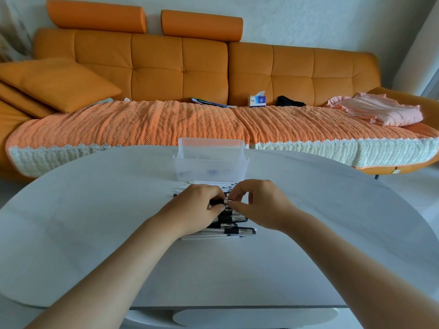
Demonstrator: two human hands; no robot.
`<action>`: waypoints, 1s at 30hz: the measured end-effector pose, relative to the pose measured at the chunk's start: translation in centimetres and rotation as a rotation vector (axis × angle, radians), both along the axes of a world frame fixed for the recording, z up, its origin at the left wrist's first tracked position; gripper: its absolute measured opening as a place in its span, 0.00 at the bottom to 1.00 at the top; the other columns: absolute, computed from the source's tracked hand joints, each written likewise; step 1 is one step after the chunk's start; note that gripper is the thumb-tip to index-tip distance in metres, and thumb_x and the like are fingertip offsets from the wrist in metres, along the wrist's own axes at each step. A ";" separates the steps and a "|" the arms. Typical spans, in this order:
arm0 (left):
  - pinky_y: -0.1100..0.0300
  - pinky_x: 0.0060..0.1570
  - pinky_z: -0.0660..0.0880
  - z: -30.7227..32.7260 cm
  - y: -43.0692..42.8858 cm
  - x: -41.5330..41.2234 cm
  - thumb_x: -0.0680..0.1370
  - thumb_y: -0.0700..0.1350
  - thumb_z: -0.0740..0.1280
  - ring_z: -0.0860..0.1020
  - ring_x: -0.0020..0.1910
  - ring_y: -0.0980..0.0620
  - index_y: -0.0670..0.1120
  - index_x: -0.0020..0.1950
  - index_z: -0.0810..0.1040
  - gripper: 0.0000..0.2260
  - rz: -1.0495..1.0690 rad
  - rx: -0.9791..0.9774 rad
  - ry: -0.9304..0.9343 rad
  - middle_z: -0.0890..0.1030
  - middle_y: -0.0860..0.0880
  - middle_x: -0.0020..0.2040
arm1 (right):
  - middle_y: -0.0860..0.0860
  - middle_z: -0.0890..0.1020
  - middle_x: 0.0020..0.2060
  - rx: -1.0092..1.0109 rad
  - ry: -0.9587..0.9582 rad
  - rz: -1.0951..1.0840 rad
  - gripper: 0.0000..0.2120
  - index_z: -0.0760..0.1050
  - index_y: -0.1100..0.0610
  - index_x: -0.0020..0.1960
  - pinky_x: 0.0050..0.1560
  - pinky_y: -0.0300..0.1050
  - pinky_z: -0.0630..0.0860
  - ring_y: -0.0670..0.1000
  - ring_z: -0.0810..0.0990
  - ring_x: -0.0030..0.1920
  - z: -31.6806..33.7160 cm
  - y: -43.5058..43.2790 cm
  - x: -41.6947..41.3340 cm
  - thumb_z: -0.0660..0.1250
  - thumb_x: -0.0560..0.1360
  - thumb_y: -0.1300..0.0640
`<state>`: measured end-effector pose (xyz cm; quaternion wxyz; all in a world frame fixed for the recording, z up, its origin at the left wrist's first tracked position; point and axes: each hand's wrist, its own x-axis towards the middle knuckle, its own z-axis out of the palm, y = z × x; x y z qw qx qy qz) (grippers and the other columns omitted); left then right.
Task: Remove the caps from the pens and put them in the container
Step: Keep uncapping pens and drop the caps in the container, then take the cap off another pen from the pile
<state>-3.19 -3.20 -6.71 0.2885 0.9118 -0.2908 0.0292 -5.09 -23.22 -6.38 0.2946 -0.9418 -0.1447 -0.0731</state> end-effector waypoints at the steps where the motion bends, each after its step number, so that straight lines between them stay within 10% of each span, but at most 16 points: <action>1: 0.64 0.42 0.72 0.0 -0.1 0.0 0.79 0.48 0.67 0.76 0.43 0.60 0.52 0.53 0.81 0.06 -0.003 0.004 0.005 0.79 0.56 0.46 | 0.40 0.82 0.41 -0.009 -0.003 0.008 0.02 0.82 0.46 0.47 0.36 0.30 0.66 0.33 0.76 0.36 0.0 0.0 -0.1 0.72 0.75 0.49; 30: 0.59 0.42 0.72 -0.3 -0.6 0.1 0.76 0.56 0.69 0.75 0.44 0.58 0.58 0.51 0.81 0.06 0.049 0.069 -0.172 0.81 0.60 0.45 | 0.38 0.81 0.46 -0.145 0.064 0.029 0.08 0.78 0.44 0.51 0.38 0.35 0.68 0.32 0.75 0.38 0.3 -1.1 -0.6 0.67 0.76 0.42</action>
